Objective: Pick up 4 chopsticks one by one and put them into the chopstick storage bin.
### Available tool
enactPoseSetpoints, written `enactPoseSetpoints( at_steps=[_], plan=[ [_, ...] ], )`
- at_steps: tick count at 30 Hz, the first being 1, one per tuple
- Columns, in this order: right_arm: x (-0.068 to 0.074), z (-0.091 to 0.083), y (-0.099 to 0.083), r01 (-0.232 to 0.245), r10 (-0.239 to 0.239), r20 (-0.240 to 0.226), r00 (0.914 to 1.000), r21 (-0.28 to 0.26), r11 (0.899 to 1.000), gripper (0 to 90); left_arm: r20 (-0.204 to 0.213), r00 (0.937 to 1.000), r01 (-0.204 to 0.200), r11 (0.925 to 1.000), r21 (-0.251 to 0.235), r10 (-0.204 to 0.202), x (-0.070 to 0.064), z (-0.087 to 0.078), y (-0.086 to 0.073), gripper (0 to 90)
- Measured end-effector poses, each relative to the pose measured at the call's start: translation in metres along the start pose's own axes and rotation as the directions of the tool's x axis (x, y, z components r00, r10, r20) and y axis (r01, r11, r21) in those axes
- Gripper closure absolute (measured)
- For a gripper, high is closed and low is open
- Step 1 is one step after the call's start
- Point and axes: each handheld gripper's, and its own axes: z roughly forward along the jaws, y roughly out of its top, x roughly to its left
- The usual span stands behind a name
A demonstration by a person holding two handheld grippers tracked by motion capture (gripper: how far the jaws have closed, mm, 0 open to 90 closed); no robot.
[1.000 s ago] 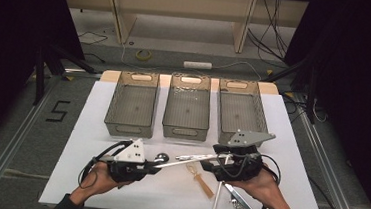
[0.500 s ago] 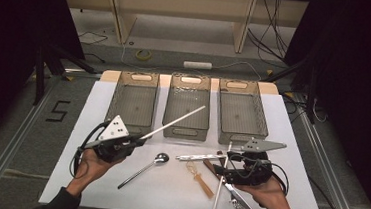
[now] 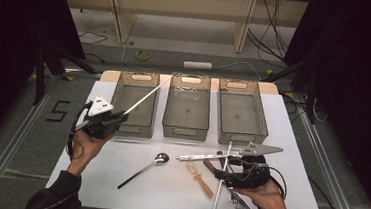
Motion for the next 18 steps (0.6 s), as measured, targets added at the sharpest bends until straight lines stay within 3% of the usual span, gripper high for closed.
enactPoseSetpoints(
  at_steps=[9, 18],
  plan=[
    [0.000, 0.003, -0.003, 0.000, 0.000, -0.004, 1.0000, 0.011, 1.000, 28.9, -0.068, 0.9961, 0.059, 0.9973, 0.043, -0.056, 0.026, 0.022, -0.004, 82.4],
    [0.000, 0.004, -0.004, 0.001, -0.001, -0.007, 1.0000, 0.016, 1.000, 29.0, -0.101, 0.9914, 0.092, 0.9917, 0.090, -0.083, 0.039, 0.035, -0.008, 82.3]
  ],
)
